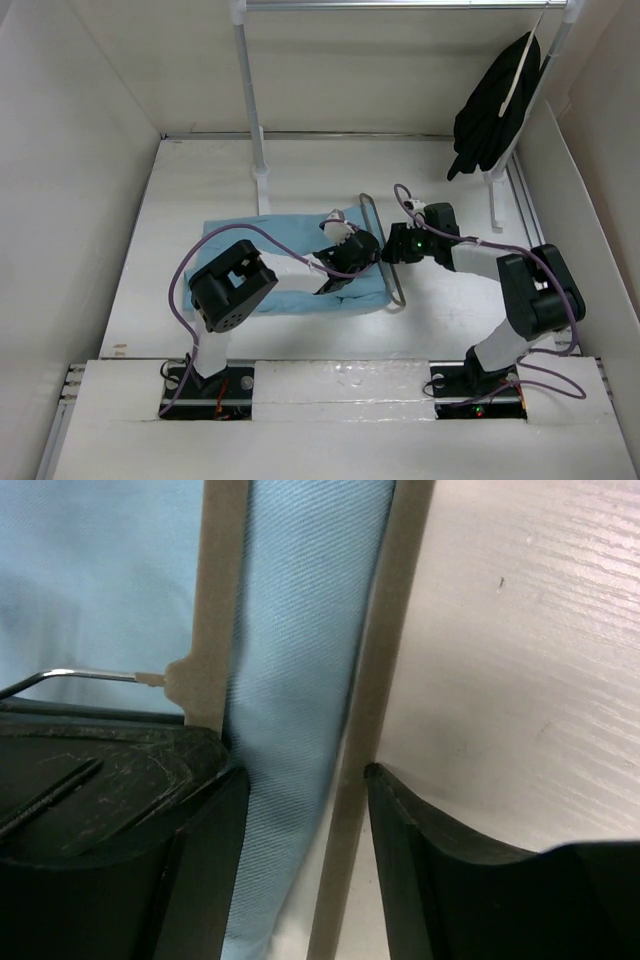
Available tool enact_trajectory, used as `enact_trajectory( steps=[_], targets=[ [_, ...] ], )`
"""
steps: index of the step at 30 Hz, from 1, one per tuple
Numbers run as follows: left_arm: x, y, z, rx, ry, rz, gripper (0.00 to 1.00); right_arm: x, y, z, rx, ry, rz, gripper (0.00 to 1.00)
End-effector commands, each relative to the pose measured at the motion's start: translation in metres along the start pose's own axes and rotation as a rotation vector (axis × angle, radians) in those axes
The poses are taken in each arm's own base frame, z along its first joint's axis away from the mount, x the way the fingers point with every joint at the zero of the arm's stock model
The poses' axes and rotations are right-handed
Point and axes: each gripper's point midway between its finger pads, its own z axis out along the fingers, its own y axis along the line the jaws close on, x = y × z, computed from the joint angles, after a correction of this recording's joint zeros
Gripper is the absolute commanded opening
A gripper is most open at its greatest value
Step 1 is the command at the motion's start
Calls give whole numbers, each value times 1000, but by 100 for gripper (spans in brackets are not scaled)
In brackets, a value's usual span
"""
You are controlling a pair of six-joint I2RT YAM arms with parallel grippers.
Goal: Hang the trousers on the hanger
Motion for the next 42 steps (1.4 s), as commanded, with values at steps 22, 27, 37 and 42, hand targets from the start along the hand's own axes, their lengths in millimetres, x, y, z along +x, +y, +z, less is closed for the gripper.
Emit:
enact_trajectory(
  steps=[22, 27, 37, 42],
  targets=[
    [11, 24, 4, -50, 39, 58, 0, 4, 17, 13, -6, 51, -14, 0],
    [6, 31, 3, -71, 30, 78, 0, -22, 12, -7, -23, -46, 13, 0],
    [-11, 55, -8, -129, 6, 149, 0, -63, -34, -58, 66, -154, 45, 0],
    [-14, 60, -14, -142, 2, 172, 0, -57, -61, -74, 137, -178, 98, 0]
  ],
)
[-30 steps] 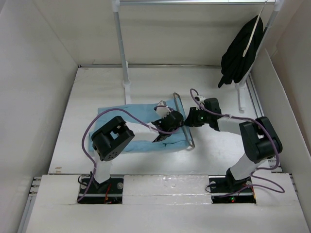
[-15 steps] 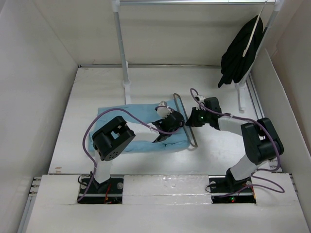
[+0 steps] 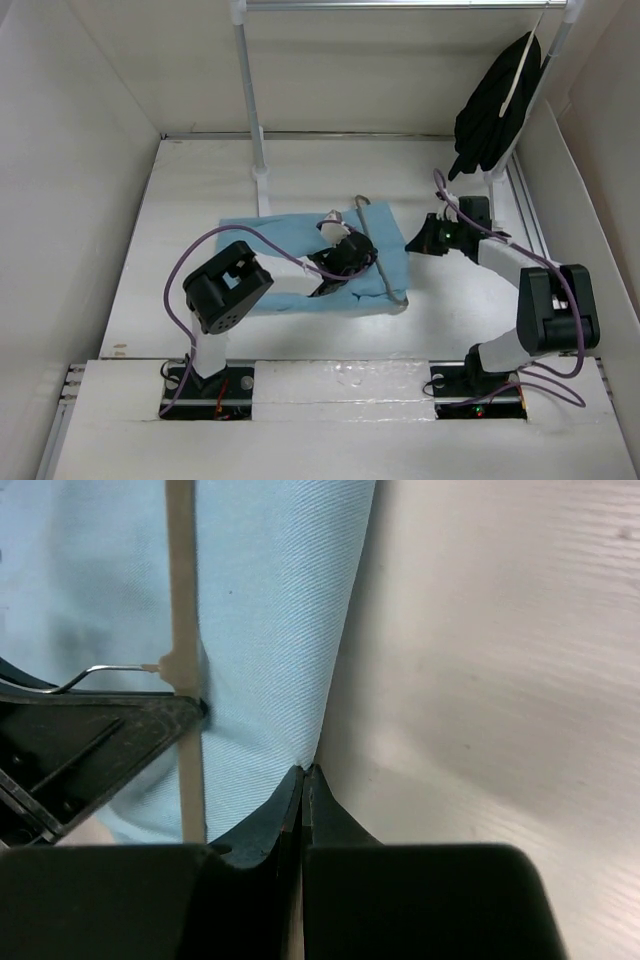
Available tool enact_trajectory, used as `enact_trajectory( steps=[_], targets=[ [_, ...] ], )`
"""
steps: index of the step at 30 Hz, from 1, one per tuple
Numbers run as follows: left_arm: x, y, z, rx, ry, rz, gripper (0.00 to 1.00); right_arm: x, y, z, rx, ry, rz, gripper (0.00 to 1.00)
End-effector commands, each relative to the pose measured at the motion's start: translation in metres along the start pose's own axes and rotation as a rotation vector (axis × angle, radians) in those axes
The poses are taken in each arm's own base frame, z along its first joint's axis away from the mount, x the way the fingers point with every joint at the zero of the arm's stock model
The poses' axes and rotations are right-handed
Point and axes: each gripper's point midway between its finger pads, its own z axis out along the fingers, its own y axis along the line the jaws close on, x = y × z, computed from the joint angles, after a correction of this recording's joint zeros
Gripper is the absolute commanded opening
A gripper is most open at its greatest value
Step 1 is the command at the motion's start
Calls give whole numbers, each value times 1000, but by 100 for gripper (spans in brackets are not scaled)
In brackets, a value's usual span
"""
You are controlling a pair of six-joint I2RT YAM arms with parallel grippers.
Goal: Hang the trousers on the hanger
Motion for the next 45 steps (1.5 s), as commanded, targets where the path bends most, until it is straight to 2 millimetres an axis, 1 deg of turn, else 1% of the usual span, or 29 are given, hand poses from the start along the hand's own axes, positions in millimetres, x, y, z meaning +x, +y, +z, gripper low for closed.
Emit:
enact_trajectory(
  steps=[1, 2, 3, 5, 6, 7, 9, 10, 12, 15, 16, 19, 21, 22, 23, 29, 30, 31, 32, 34, 35, 37, 38, 39, 41, 42, 43, 44, 45],
  targets=[
    [-7, 55, -12, -163, -3, 133, 0, -34, -30, -21, 96, -130, -31, 0],
    [-7, 54, -13, -161, -1, 137, 0, -38, -37, -24, 106, -146, -12, 0],
    [-8, 56, -14, -164, 0, 144, 0, -40, -36, -23, 101, -149, -11, 0],
    [-9, 62, -18, -182, 1, 172, 0, -50, -45, -25, 124, -170, 13, 0],
    [-11, 65, -20, -191, -3, 181, 0, -53, -46, -24, 122, -173, 14, 0],
    [-11, 73, -24, -206, 2, 212, 0, -61, -48, -26, 126, -189, 14, 0],
    [-18, 74, -32, -209, -13, 230, 0, -68, -54, -25, 144, -200, 26, 0],
    [-19, 81, -37, -225, -8, 247, 0, -71, -55, -25, 146, -204, 25, 0],
    [-25, 76, -45, -204, -15, 269, 0, -77, -58, -23, 157, -211, 29, 0],
    [-27, 66, -52, -166, 3, 310, 0, -78, -62, -18, 164, -206, 54, 0],
    [-26, 62, -55, -165, 6, 327, 0, -84, -59, -15, 155, -224, 35, 0],
    [-39, 68, -58, -215, -26, 349, 0, -83, -67, -15, 194, -220, 36, 0],
    [-46, 69, -66, -212, -42, 370, 0, -80, -75, -19, 211, -223, 53, 0],
    [-45, 73, -67, -224, -37, 384, 0, -79, -75, -19, 212, -221, 55, 0],
    [-54, 72, -69, -231, -59, 383, 0, -79, -75, -20, 213, -222, 51, 0],
    [-80, 77, -82, -267, -105, 410, 0, -79, -85, -21, 247, -226, 63, 0],
    [-87, 79, -81, -279, -117, 400, 0, -79, -87, -20, 252, -224, 65, 0],
    [-89, 89, -83, -307, -114, 408, 0, -79, -92, -22, 262, -227, 73, 0],
    [-90, 89, -84, -306, -114, 410, 0, -79, -92, -22, 261, -226, 70, 0],
    [-101, 97, -83, -324, -127, 387, 0, -80, -96, -24, 270, -231, 70, 0],
    [-104, 102, -82, -332, -127, 387, 0, -70, -98, -25, 284, -204, 82, 0],
    [-110, 101, -79, -325, -143, 374, 0, -69, -97, -26, 285, -204, 79, 0],
    [-106, 103, -76, -328, -128, 378, 0, -66, -97, -26, 287, -201, 83, 0],
    [-109, 103, -74, -329, -131, 374, 0, -63, -98, -26, 288, -196, 85, 0],
    [-105, 93, -71, -303, -127, 385, 0, -58, -98, -24, 296, -178, 79, 0],
    [-107, 96, -72, -326, -135, 385, 0, -59, -101, -25, 312, -176, 79, 0],
    [-107, 89, -71, -322, -143, 378, 0, -58, -103, -24, 321, -170, 83, 0],
    [-109, 98, -71, -370, -153, 382, 0, -53, -104, -25, 330, -153, 90, 0],
    [-113, 104, -71, -402, -160, 364, 0, -55, -108, -28, 344, -163, 93, 0]
  ],
)
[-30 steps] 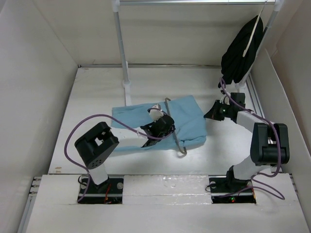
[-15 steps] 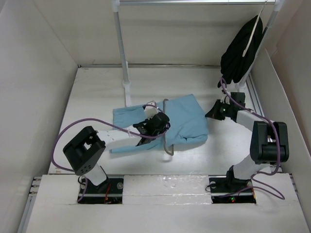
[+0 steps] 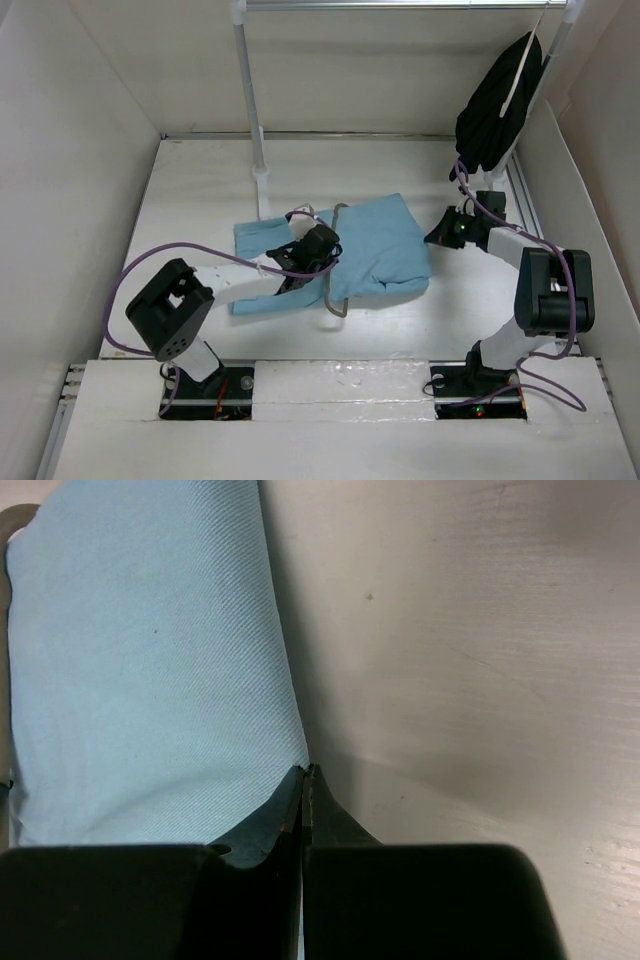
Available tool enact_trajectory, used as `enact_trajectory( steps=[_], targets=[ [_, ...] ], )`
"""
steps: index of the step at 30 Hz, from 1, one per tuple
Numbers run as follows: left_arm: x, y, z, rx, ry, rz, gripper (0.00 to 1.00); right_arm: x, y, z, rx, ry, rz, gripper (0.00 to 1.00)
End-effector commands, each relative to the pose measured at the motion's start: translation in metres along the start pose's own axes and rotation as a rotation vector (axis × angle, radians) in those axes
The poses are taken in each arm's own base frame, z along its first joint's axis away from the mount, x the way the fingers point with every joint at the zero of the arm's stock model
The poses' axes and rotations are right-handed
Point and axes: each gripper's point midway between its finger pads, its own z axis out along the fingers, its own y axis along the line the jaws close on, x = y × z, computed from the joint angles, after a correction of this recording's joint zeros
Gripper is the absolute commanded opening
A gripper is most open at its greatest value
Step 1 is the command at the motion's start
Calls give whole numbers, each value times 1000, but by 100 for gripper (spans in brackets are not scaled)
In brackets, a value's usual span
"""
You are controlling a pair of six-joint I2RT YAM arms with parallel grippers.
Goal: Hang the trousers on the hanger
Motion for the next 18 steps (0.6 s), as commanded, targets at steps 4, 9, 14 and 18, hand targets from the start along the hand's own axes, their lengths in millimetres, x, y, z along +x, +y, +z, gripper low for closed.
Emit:
enact_trajectory(
  steps=[4, 9, 14, 18],
  targets=[
    [-21, 65, 5, -265, -101, 16, 0, -30, -39, -20, 173, -123, -43, 0],
    [-24, 73, 6, -281, -107, -20, 0, -25, -33, -28, 157, -127, -58, 0],
    [-26, 67, 11, -261, -99, -54, 0, -13, -31, -46, 173, -138, -54, 0],
    [-35, 53, 6, -213, -114, -69, 0, -12, -31, -53, 190, -132, -67, 0]
  ],
)
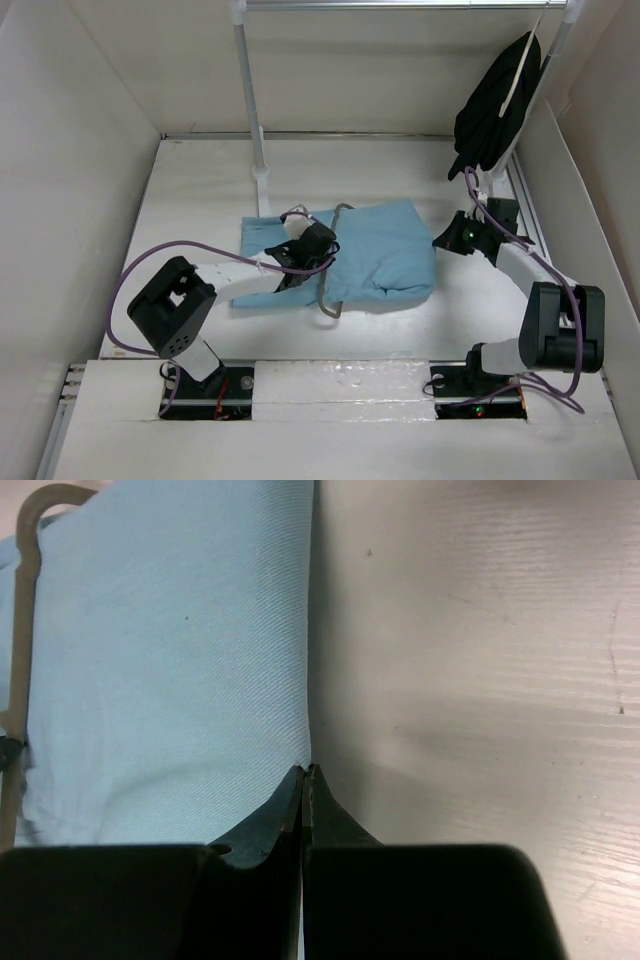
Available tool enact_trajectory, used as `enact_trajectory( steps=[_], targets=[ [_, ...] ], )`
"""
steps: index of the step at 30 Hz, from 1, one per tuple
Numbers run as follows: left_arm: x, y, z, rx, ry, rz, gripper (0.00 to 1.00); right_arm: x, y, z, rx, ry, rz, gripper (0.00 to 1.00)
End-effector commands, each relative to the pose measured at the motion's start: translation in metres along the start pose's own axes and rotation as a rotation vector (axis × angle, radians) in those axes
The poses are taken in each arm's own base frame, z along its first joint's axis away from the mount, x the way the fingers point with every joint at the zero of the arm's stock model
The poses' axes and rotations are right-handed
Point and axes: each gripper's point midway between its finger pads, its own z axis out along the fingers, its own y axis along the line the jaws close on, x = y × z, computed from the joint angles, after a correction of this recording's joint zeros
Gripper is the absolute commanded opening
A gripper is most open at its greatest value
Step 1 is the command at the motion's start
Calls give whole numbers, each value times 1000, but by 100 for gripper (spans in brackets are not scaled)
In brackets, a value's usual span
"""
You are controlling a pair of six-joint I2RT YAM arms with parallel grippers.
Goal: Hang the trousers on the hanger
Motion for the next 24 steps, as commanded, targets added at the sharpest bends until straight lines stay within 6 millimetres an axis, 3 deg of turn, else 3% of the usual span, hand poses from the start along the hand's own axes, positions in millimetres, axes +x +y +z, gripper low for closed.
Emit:
enact_trajectory(
  steps=[1, 4, 7, 8, 12, 13, 15, 16, 18, 19, 20, 21, 22, 24],
  targets=[
    [-36, 29, -6, -118, -137, 10, 0, -13, -37, -8, 155, -43, -22, 0],
    [-23, -5, -27, -11, -126, 43, 0, -10, -31, 1, 120, -20, -19, 0],
    [-21, -12, -35, 3, -129, 41, 0, -15, -27, 0, 126, -24, -34, 4],
    [-22, -16, -38, 10, -141, 41, 0, -17, -22, 1, 118, -21, -49, 19],
    [-23, -27, -44, 19, -140, 61, 0, -26, 0, -7, 65, -17, -85, 57],
    [-23, -38, -50, 41, -142, 64, 0, -25, 9, -11, 52, -9, -100, 60],
    [-28, -47, -58, 53, -157, 78, 0, -41, 28, -28, 36, -67, -150, 69],
    [-35, -62, -67, 85, -171, 77, 0, -38, 39, -33, 24, -60, -168, 71],
    [-42, -70, -76, 79, -185, 121, 0, -48, 61, -49, -19, -97, -201, 73],
    [-61, -96, -94, 116, -221, 122, 0, -51, 92, -73, -90, -148, -256, 71],
    [-61, -96, -94, 116, -221, 122, 0, -51, 92, -74, -90, -148, -256, 69],
    [-66, -98, -98, 113, -226, 156, 0, -50, 108, -84, -147, -160, -279, 67],
    [-78, -113, -110, 147, -241, 146, 0, -50, 123, -102, -189, -194, -304, 65],
    [-87, -123, -120, 169, -249, 162, 0, -43, 143, -120, -261, -208, -302, 50]
  ],
)
